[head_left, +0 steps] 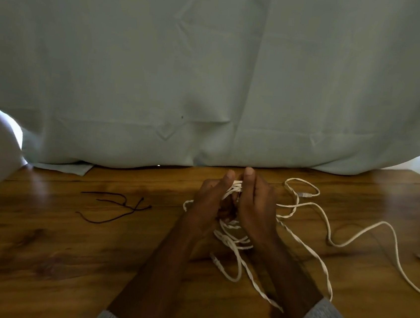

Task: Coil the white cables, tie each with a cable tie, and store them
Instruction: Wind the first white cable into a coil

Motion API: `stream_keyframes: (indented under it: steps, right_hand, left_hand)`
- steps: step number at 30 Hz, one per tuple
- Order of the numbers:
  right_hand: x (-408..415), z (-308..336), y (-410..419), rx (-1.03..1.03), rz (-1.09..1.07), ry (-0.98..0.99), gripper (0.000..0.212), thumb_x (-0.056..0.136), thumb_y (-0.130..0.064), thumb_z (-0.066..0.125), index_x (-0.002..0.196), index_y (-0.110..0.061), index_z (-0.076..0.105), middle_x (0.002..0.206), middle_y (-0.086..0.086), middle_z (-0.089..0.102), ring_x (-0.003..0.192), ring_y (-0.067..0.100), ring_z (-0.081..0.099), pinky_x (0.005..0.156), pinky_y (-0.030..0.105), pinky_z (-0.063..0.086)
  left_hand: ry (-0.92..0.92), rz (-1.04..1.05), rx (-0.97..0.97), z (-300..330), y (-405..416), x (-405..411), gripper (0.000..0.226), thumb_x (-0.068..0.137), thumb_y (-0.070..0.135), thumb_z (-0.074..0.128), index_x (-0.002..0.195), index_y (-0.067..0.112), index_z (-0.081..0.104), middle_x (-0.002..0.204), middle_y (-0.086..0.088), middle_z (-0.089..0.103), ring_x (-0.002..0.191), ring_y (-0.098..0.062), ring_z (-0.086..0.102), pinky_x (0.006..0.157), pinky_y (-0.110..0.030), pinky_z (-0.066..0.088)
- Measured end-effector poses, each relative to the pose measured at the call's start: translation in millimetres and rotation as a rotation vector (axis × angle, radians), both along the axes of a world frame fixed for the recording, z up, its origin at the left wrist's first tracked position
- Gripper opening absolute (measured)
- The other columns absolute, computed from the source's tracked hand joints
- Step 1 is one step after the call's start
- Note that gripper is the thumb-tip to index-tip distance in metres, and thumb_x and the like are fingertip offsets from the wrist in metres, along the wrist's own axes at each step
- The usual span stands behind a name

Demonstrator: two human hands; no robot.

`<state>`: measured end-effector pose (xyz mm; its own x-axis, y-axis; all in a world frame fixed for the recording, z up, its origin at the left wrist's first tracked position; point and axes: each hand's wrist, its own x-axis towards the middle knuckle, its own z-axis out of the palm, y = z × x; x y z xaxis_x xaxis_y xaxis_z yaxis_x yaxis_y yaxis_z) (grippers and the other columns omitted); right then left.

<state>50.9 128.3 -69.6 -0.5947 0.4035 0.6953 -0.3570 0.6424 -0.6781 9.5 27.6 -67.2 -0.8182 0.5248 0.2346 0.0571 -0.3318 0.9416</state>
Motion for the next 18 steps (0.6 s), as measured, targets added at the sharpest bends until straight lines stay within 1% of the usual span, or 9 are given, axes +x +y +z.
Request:
stream_keyframes:
  steps: [3,4,6,8,10,12,13,16,18]
  right_hand:
    - [-1,6,7,0.072,-0.169,0.048,0.043,0.105,-0.041,0.028,0.077,-0.02,0.054,0.057,-0.006,0.05,0.048,0.006,0.046,0.048,0.017,0.029]
    - [0,8,9,0.091,-0.212,0.063,0.043,0.105,-0.039,0.03,0.076,-0.019,0.055,0.056,-0.007,0.048,0.046,0.004,0.043,0.047,0.014,0.028]
    - [-1,8,13,0.12,-0.273,0.088,0.042,0.106,-0.032,0.038,0.075,-0.014,0.059,0.055,-0.008,0.045,0.045,-0.001,0.037,0.048,0.008,0.029]
    - [-2,7,14,0.119,-0.297,0.093,0.038,0.105,-0.026,0.043,0.073,-0.014,0.06,0.054,-0.008,0.045,0.044,0.0,0.037,0.048,0.007,0.029]
    - [-5,7,11,0.084,-0.29,0.09,0.039,0.105,-0.027,0.042,0.076,-0.012,0.064,0.054,-0.005,0.05,0.045,0.008,0.043,0.047,0.013,0.029]
    - [-6,7,7,0.059,-0.236,0.096,0.041,0.105,-0.029,0.041,0.083,-0.008,0.068,0.056,-0.002,0.054,0.047,0.011,0.049,0.048,0.023,0.032]
    - [-4,7,3,0.062,-0.181,0.092,0.042,0.105,-0.03,0.04,0.082,-0.01,0.068,0.055,-0.003,0.054,0.047,0.01,0.049,0.048,0.024,0.032]
    - [3,9,-11,0.083,0.064,0.031,0.039,0.107,-0.033,0.04,0.074,-0.025,0.058,0.055,-0.008,0.054,0.05,0.008,0.054,0.049,0.021,0.036]
    - [6,11,-21,0.15,0.191,-0.015,0.033,0.107,-0.031,0.044,0.077,-0.032,0.058,0.064,-0.013,0.059,0.06,0.003,0.057,0.057,0.019,0.039]
  left_hand:
    - [0.099,0.058,-0.092,4,8,2,0.053,0.095,0.054,0.052,0.061,0.014,0.06,0.05,-0.007,0.047,0.044,-0.018,0.045,0.049,-0.026,0.039]
    - [0.136,0.04,-0.133,4,7,2,0.05,0.098,0.05,0.05,0.064,0.015,0.061,0.056,-0.013,0.049,0.051,-0.024,0.049,0.055,-0.03,0.044]
    - [0.166,0.006,-0.206,5,3,-2,0.047,0.1,0.044,0.046,0.077,0.006,0.063,0.07,-0.023,0.056,0.066,-0.031,0.057,0.068,-0.037,0.05]
    - [0.166,0.02,-0.236,6,3,0,0.046,0.104,0.039,0.044,0.082,0.003,0.062,0.074,-0.026,0.058,0.068,-0.031,0.059,0.07,-0.037,0.051]
    - [0.15,0.148,-0.232,12,10,13,0.046,0.105,0.035,0.043,0.069,0.01,0.058,0.061,-0.014,0.055,0.058,-0.023,0.056,0.059,-0.031,0.047]
    - [0.143,0.343,-0.208,12,17,24,0.049,0.103,0.036,0.047,0.058,0.017,0.054,0.05,0.003,0.052,0.049,-0.011,0.051,0.051,-0.026,0.042]
    - [0.139,0.414,-0.185,8,17,26,0.051,0.102,0.039,0.05,0.055,0.017,0.053,0.048,0.005,0.051,0.048,-0.01,0.05,0.05,-0.026,0.041]
    - [0.049,0.51,-0.084,2,1,26,0.057,0.092,0.056,0.056,0.061,0.009,0.059,0.058,-0.007,0.06,0.056,-0.021,0.058,0.055,-0.035,0.046]
    - [-0.124,0.532,0.006,1,-15,20,0.05,0.094,0.049,0.057,0.071,0.006,0.069,0.07,-0.013,0.068,0.065,-0.026,0.066,0.061,-0.037,0.053]
